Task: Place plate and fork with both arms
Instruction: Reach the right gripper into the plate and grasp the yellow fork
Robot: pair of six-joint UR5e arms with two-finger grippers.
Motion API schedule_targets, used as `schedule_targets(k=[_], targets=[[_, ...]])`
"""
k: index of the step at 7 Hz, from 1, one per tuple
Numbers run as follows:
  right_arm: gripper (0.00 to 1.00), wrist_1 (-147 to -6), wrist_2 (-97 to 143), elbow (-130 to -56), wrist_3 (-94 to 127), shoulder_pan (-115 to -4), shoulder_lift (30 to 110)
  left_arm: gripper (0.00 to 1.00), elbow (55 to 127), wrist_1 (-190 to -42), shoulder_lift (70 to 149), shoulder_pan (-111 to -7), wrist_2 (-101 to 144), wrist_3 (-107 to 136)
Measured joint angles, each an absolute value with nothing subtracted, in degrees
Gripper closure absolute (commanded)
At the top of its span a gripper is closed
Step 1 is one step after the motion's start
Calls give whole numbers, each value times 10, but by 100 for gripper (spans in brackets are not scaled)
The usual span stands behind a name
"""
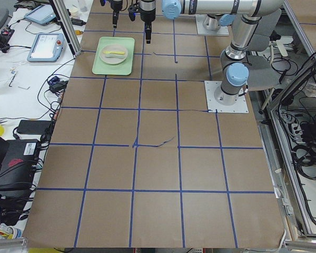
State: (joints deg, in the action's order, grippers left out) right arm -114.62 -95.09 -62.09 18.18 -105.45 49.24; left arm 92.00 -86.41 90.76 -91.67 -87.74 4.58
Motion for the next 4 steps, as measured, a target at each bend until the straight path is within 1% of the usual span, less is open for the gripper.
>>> schedule_targets(k=[2, 4], targets=[[25, -1185, -931, -608, 194, -1057, 437, 0, 924, -862, 905, -917, -877, 48], [26, -1193, -918, -613, 174, -1064, 413, 0, 925, -862, 904, -917, -877, 49]])
